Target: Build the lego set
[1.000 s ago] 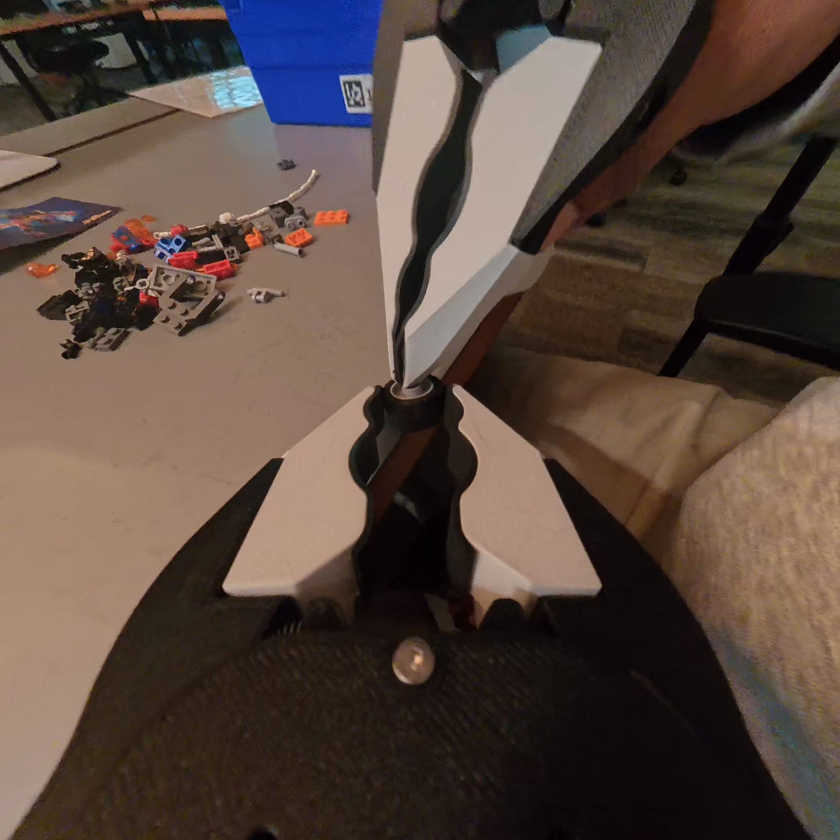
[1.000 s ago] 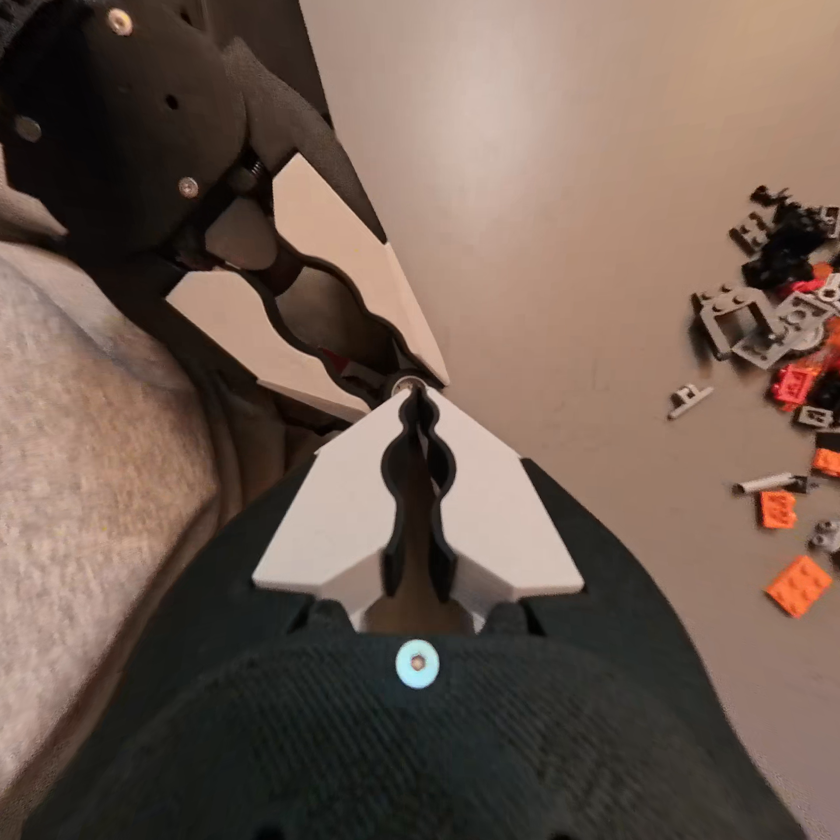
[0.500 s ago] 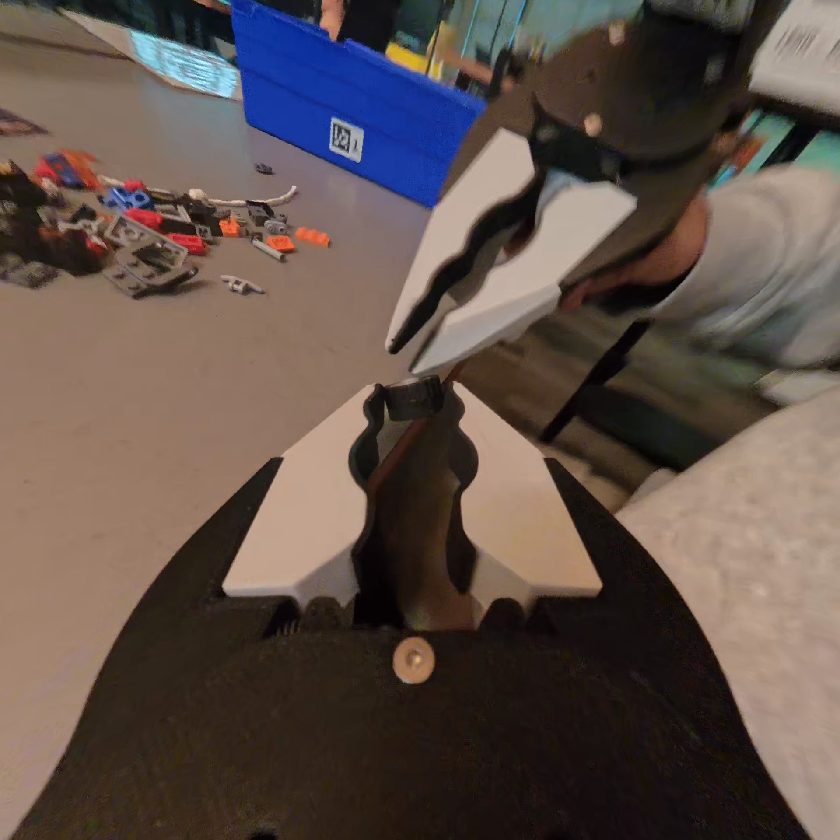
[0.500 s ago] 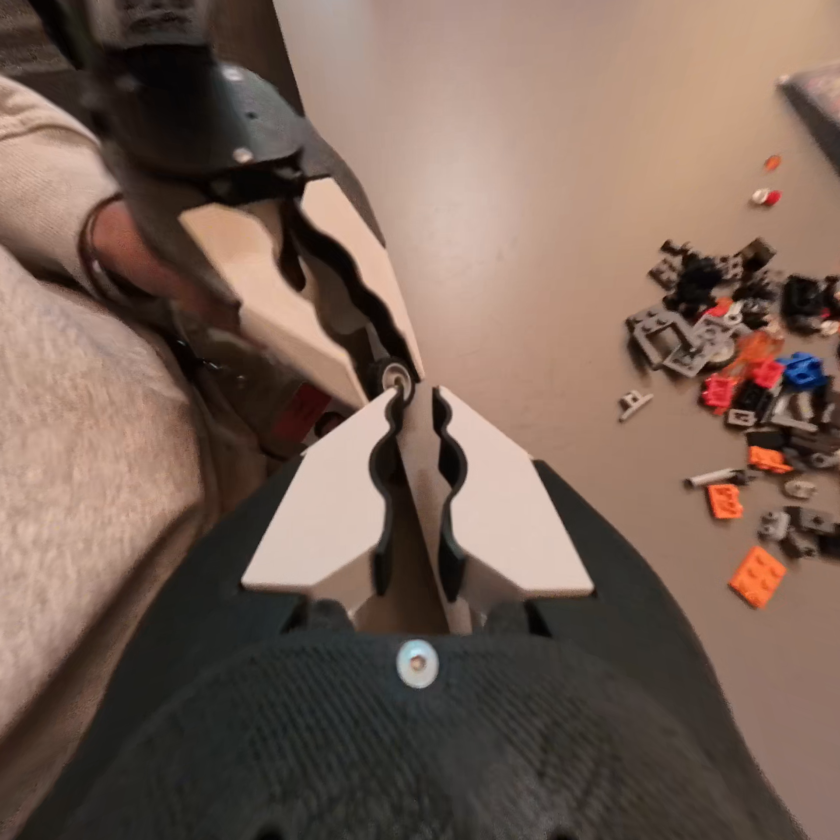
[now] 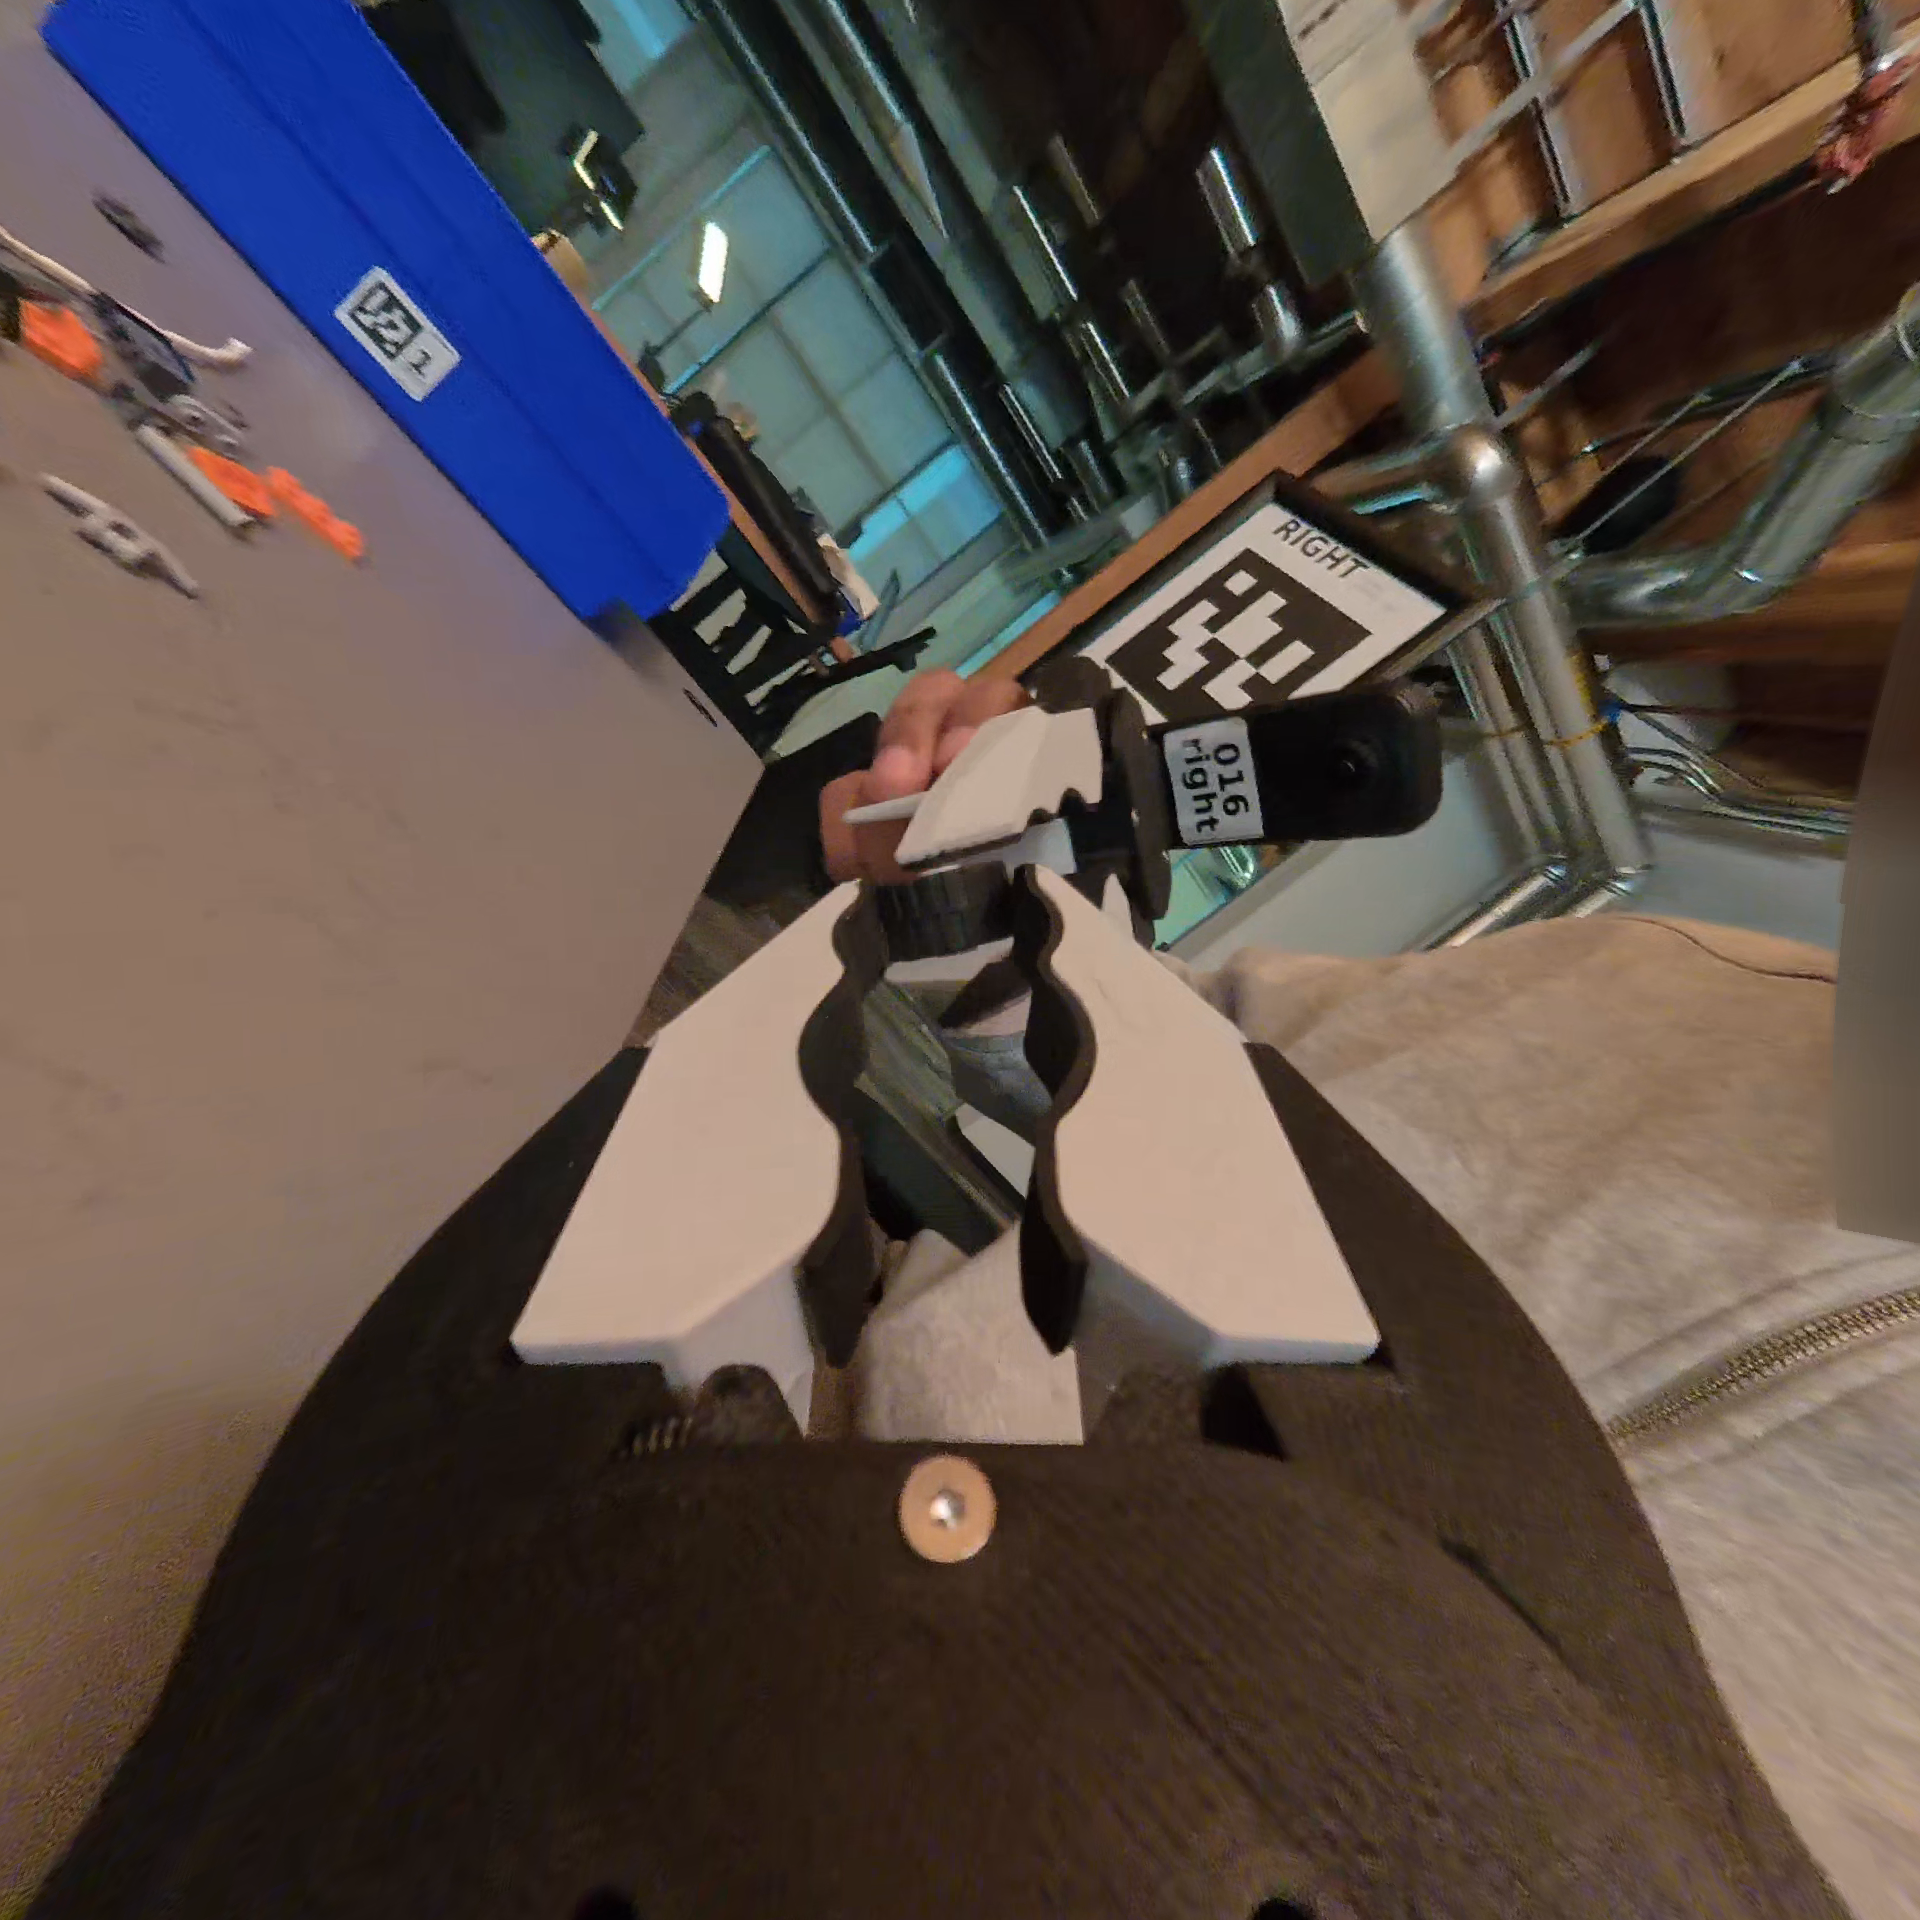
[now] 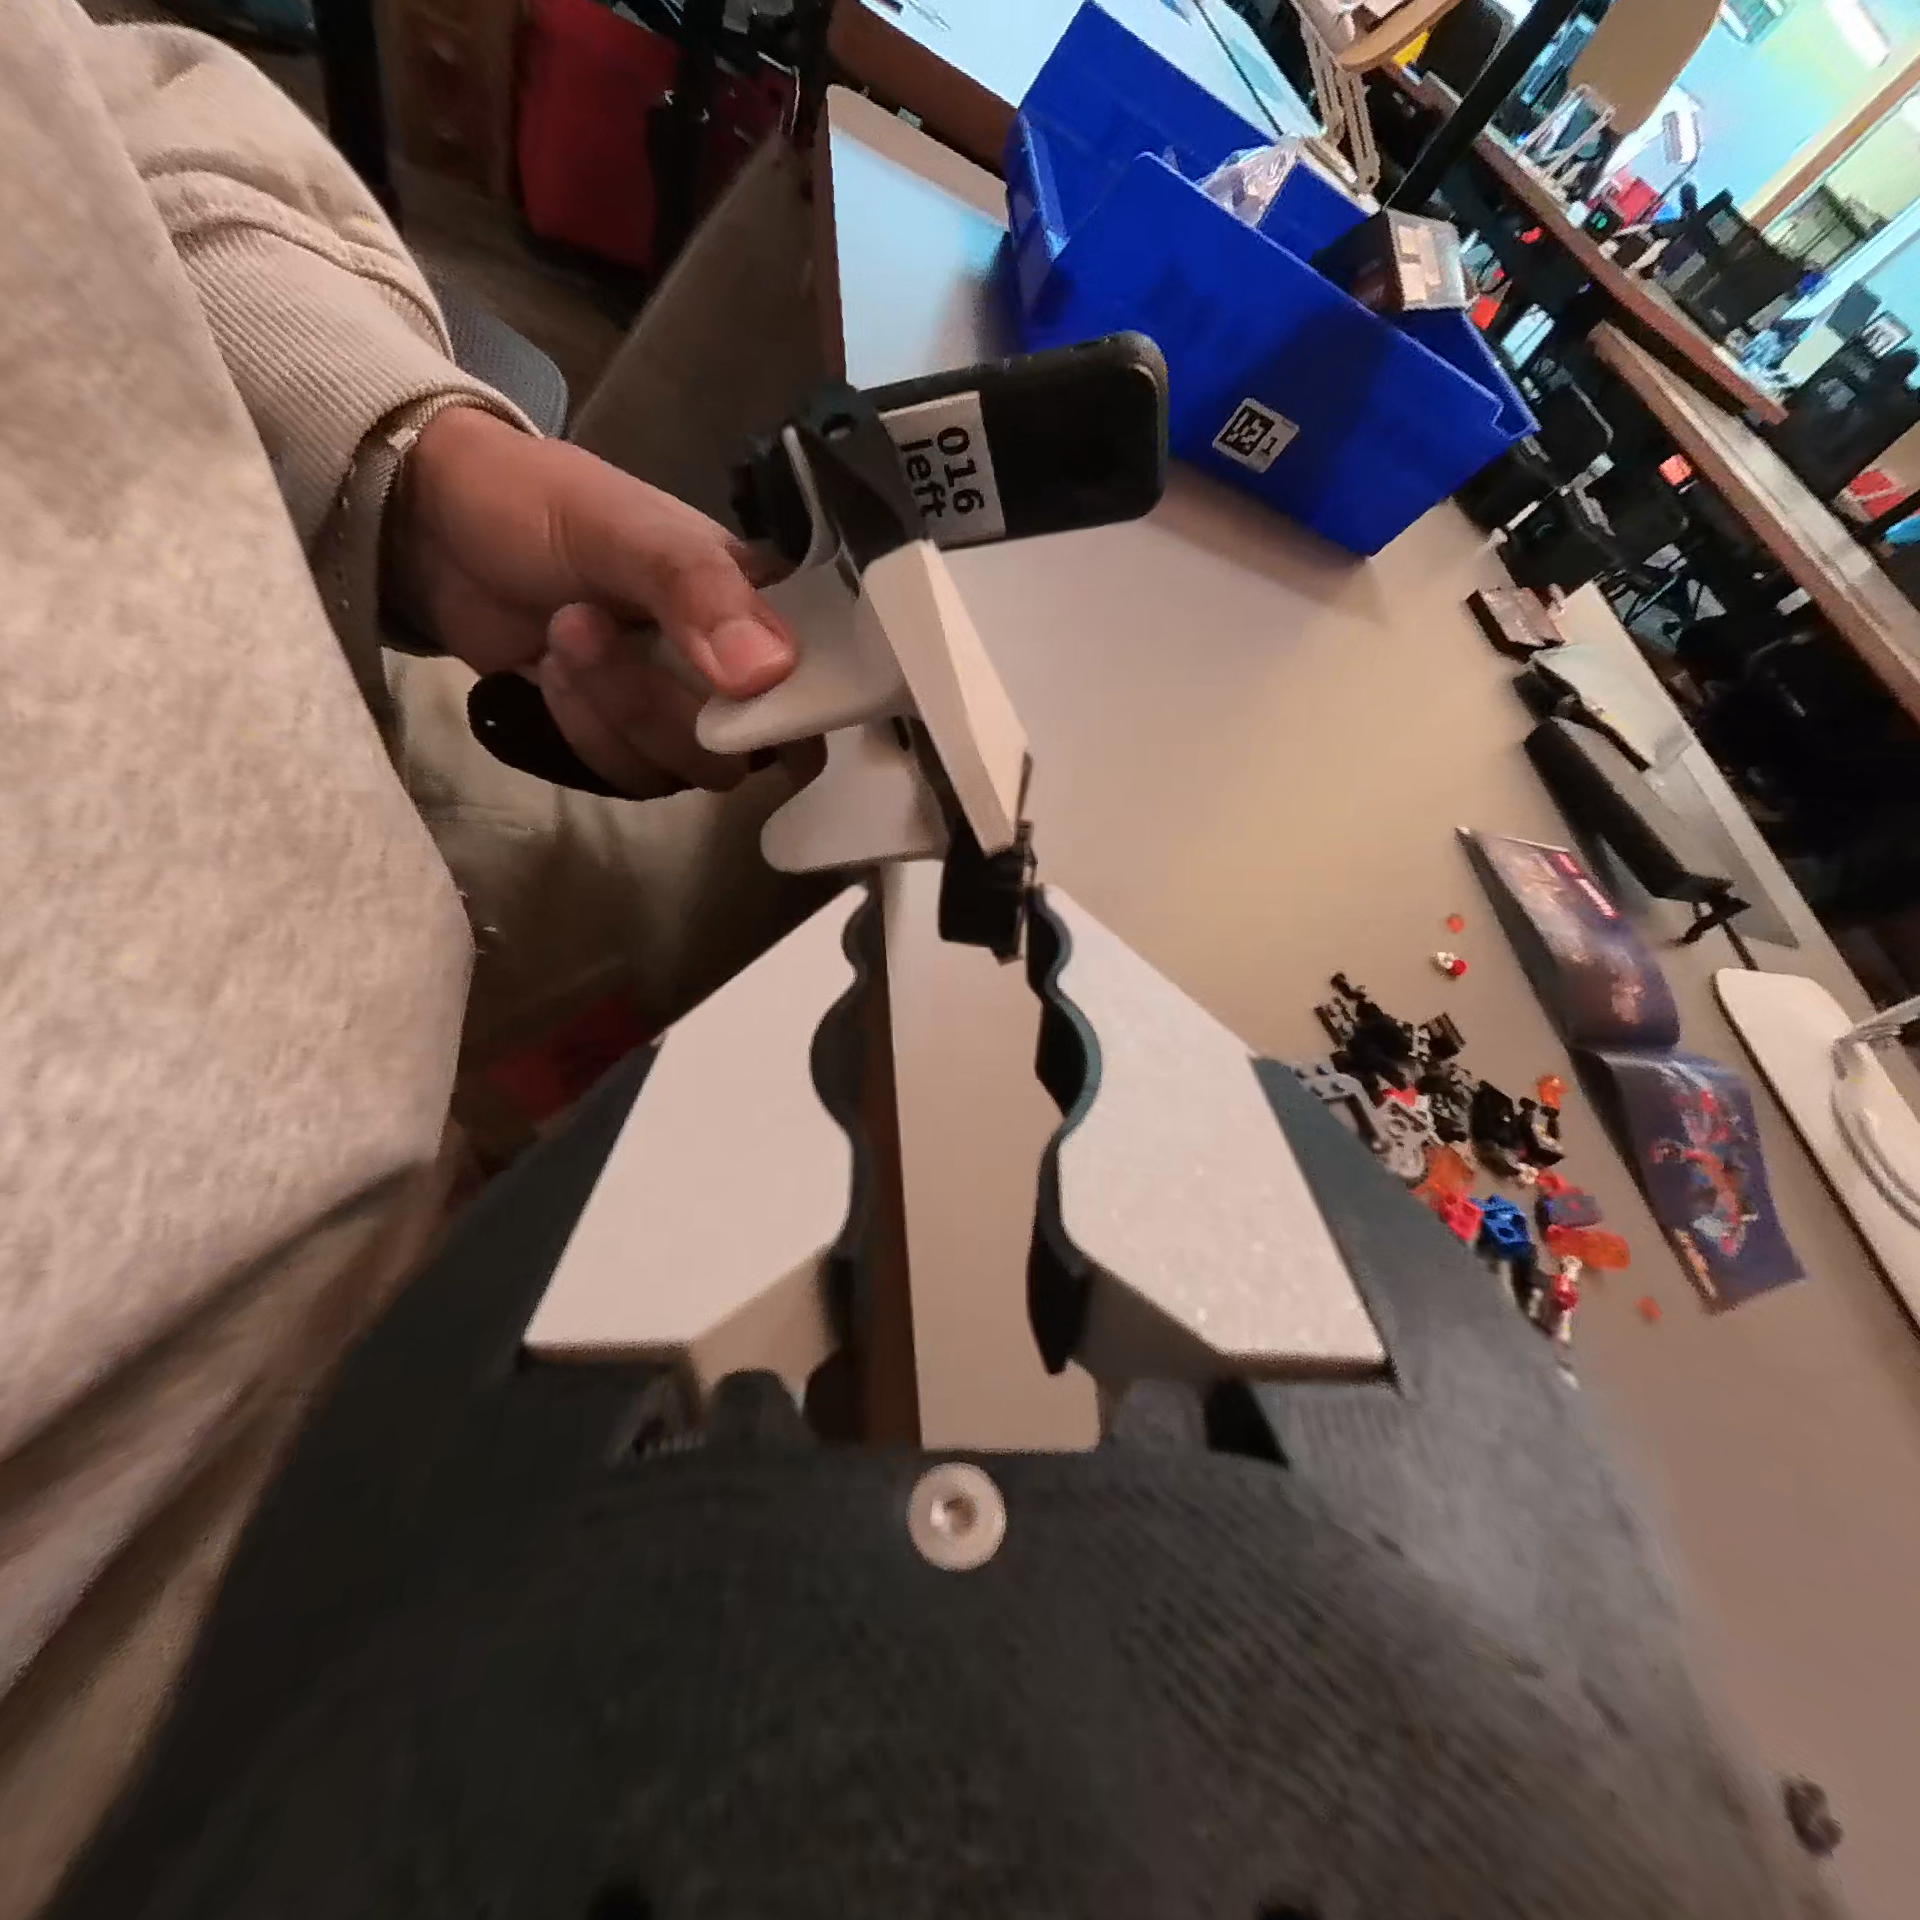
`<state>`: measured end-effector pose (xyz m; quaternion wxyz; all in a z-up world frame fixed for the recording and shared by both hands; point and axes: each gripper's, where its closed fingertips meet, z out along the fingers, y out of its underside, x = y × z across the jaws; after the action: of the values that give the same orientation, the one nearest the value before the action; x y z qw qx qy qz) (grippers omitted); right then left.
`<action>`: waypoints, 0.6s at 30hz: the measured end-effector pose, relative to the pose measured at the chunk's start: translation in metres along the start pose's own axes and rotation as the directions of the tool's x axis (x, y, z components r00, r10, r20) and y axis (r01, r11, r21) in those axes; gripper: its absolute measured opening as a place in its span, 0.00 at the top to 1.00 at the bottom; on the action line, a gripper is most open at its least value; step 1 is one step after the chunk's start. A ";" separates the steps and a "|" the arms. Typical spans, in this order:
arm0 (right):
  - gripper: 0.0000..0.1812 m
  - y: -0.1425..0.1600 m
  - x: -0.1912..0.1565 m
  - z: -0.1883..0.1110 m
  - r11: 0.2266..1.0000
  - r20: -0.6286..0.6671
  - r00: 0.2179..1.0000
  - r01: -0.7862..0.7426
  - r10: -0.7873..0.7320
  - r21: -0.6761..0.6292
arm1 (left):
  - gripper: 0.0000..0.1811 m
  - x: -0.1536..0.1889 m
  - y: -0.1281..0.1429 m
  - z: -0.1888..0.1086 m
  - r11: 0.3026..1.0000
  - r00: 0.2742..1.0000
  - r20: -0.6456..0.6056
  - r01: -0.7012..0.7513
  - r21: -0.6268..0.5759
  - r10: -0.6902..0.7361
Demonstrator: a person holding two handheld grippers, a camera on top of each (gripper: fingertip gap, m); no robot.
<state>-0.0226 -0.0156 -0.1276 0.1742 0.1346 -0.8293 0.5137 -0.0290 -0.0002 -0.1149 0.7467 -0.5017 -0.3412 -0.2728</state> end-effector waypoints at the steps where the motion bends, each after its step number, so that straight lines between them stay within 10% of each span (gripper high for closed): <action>1: 0.87 0.000 0.001 0.001 1.000 -0.001 1.000 -0.016 0.016 0.001 | 0.87 0.003 0.001 0.001 1.000 1.000 -0.013 0.001 -0.008 -0.001; 18: 0.92 -0.025 0.009 -0.006 0.867 0.196 0.882 -0.462 0.428 0.186 | 0.85 0.021 -0.011 -0.007 0.983 0.960 -0.219 0.184 0.022 -0.174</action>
<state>-0.0194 -0.0213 -0.1007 -0.0277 -0.0038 -0.7842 0.6199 -0.0232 -0.0117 -0.0942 0.7620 -0.4202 -0.3076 -0.3849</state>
